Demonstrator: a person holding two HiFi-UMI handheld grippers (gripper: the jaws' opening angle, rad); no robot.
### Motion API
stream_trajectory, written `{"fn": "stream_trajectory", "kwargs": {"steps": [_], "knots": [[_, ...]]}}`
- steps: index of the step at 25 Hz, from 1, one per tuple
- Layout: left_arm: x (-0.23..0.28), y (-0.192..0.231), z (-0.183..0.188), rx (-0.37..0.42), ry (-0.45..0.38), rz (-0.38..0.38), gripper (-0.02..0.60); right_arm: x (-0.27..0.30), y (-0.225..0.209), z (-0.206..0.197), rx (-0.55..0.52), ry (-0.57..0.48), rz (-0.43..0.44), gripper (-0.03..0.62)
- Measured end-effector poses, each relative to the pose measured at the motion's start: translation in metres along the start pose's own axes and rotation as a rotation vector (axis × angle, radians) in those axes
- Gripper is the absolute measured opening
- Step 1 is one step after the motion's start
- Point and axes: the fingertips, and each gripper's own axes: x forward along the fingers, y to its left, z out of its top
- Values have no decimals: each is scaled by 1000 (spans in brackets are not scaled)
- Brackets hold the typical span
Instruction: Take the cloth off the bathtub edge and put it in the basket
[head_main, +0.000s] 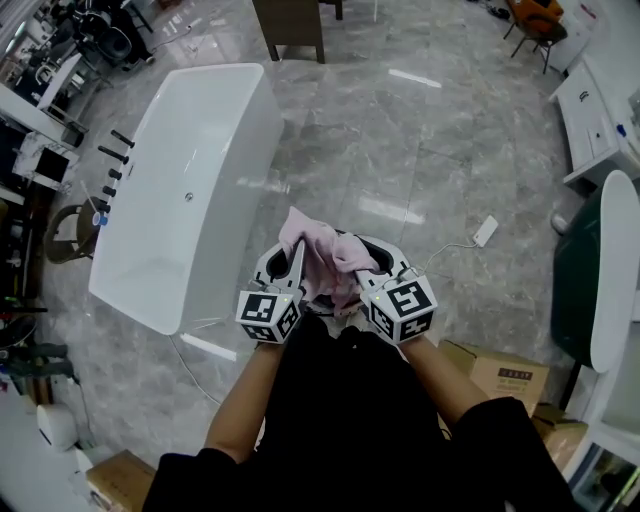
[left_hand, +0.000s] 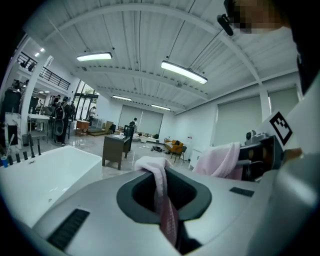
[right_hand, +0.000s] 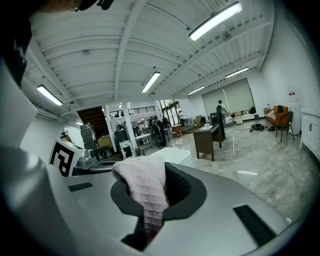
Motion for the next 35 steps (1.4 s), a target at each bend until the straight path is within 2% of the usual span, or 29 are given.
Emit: {"fn": "stream_trajectory", "kwargs": {"steps": [6, 12, 17, 26, 31, 35], "knots": [[12, 13, -27, -25, 57, 8, 28, 16, -9, -22, 25, 43, -20, 43], [17, 29, -52, -59, 105, 15, 28, 38, -19, -43, 44, 80, -78, 43], [30, 37, -84, -89, 158, -1, 28, 55, -26, -73, 74, 139, -105, 43], [49, 72, -174, -124, 341, 4, 28, 89, -32, -149, 91, 281, -134, 43], [50, 88, -232, -196, 410, 47, 28, 107, -38, -206, 114, 365, -156, 43], [49, 100, -275, -192, 456, 64, 28, 127, -40, -243, 119, 395, -152, 43]]}}
